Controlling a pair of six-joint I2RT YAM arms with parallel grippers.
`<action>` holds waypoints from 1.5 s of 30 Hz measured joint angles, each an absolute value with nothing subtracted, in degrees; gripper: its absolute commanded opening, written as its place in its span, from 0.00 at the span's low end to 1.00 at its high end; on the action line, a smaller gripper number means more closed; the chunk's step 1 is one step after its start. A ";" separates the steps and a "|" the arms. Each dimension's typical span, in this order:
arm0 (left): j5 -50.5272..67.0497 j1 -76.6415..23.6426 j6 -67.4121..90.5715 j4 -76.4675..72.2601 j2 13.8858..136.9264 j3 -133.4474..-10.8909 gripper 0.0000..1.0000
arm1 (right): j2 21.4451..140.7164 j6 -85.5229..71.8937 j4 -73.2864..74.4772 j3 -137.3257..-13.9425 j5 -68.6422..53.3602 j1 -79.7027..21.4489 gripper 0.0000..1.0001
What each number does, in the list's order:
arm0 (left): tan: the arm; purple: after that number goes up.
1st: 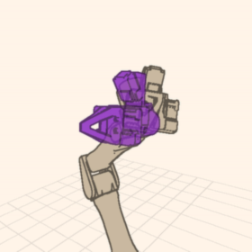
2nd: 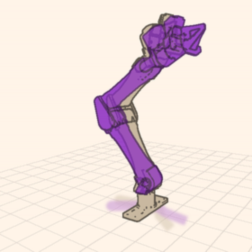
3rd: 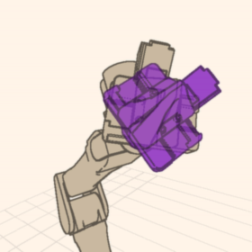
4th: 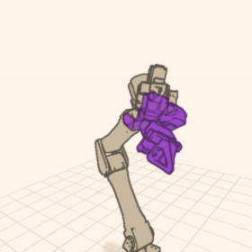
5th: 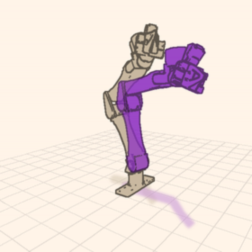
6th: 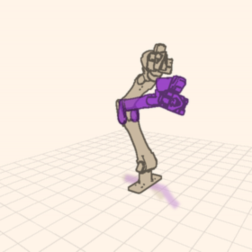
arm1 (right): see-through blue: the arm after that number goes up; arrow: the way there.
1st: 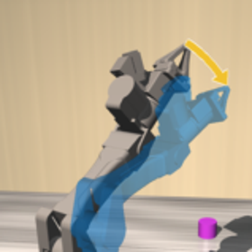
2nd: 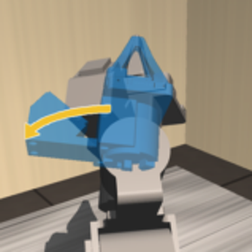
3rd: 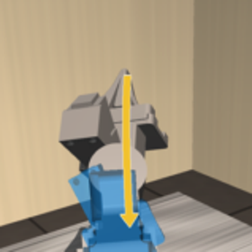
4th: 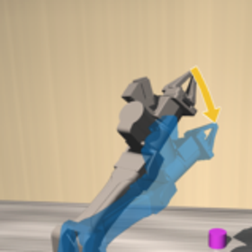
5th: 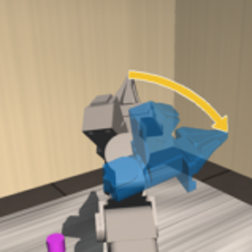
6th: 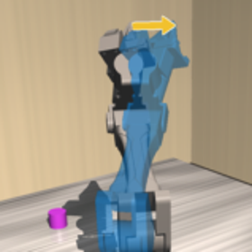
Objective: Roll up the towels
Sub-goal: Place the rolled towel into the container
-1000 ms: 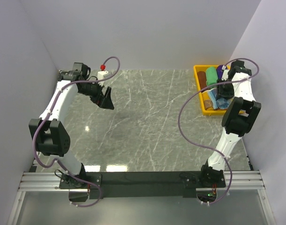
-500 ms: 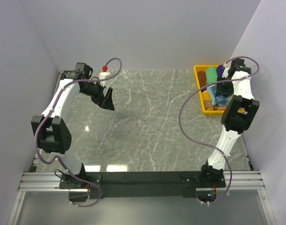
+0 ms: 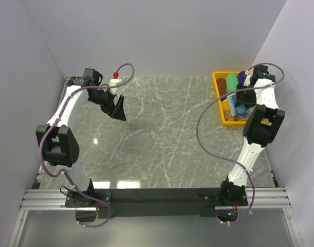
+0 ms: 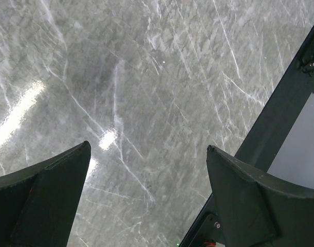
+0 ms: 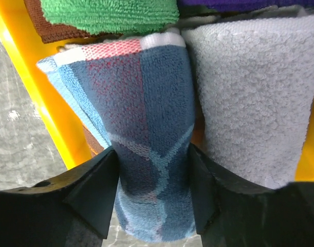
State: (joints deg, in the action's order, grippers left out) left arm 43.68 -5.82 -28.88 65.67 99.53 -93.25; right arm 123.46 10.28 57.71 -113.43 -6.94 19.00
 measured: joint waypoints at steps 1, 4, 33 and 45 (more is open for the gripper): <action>43.68 -5.82 -28.88 65.67 99.61 -93.27 0.99 | 123.39 10.33 57.71 -113.30 -6.94 19.00 0.62; 43.68 -5.82 -28.86 65.67 99.63 -93.27 0.99 | 123.00 10.31 57.82 -112.90 -6.92 19.00 0.63; 35.79 -1.06 -15.07 47.94 92.42 -87.29 1.00 | 96.07 16.64 61.76 -105.58 -16.64 9.08 0.92; 24.84 -1.61 -11.14 34.37 75.42 -58.76 0.99 | 79.07 17.41 48.82 -64.31 -18.98 -9.56 0.92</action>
